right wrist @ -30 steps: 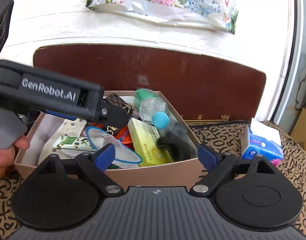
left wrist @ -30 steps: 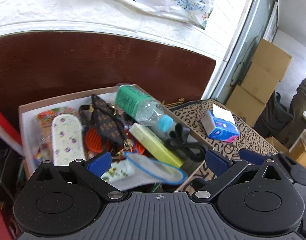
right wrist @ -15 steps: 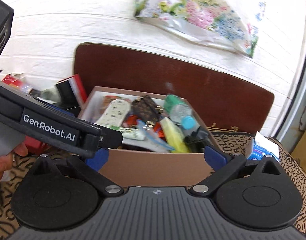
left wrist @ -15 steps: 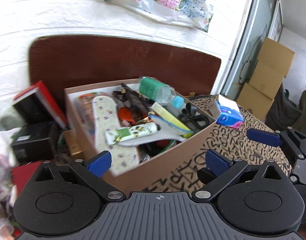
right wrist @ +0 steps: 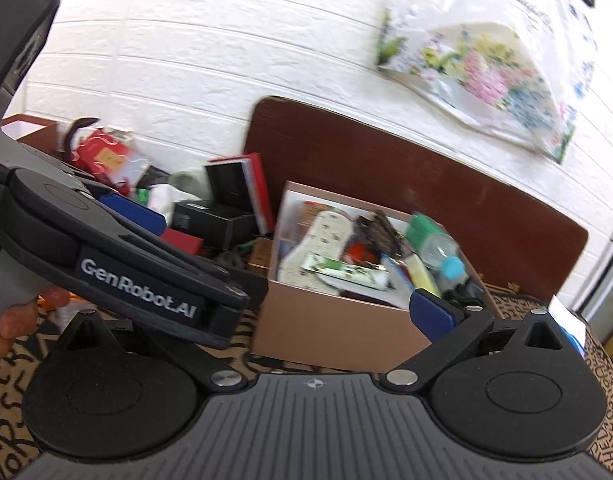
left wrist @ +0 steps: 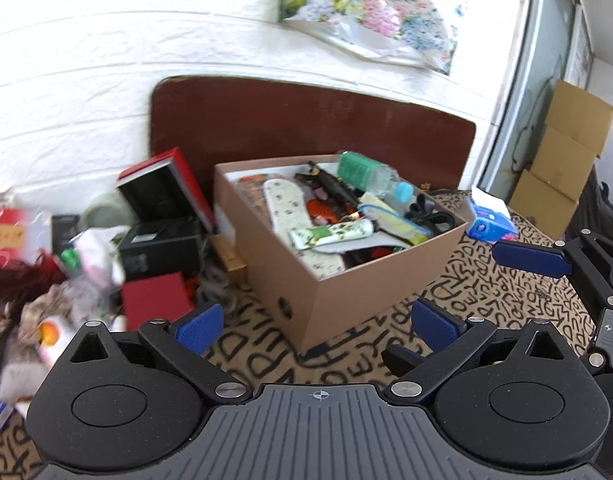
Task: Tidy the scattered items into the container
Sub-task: 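Move both open tools back to the pile of items, then grasp the orange-white medicine box with left tool while right tool approaches black marker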
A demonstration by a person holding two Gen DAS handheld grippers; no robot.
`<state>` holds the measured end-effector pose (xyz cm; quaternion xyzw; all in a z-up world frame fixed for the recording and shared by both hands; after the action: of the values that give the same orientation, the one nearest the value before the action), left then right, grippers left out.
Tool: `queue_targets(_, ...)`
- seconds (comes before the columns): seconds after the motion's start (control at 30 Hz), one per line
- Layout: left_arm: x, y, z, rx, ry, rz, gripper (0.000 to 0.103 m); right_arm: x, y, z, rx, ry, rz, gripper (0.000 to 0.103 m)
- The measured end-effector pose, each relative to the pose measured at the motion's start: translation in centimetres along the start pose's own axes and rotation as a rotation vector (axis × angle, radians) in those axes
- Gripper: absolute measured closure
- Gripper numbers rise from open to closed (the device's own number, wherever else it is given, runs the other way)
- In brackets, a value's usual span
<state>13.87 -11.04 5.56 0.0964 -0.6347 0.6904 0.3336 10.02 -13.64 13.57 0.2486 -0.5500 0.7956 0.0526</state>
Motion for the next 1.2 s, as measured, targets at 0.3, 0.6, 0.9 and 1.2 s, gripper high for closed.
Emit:
queue_targets(0.3, 3.3, 7.4, -5.7, 0.155, -0.054, -0.045, 0.0, 0.0, 2.2, -5.3, -0.011, -0.188, -0.052, 0.0)
queue_targets(0.6, 5.4, 13.7, -12.4, 0.259, -0.211, -0.117, 0.0, -2.4, 5.4, -12.9, 0.031, -0.33, -0.153, 0.001)
queue_targets(0.9, 5.5, 14.2, -17.0, 0.315, -0.267, -0.114, 0.005, -4.7, 5.2, -15.0, 0.041, -0.361, -0.19, 0.001)
queue_targets(1.2, 4.0, 14.0, -18.8, 0.3, -0.236, -0.158, 0.017, -7.6, 4.9, -16.3, 0.024, -0.405, -0.222, 0.001)
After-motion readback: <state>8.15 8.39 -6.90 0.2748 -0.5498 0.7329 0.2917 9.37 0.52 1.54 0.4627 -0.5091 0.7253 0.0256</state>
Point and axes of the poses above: each gripper's, at about its wrist camera, not at the fingertips, and x roughly against the way its jaws point, z to its right, y to its underside, the point moved 1 cm from there along -x, roughly the way its jaws point, and after that the axes turned 1 degree about -z, right-handed, at the moved point
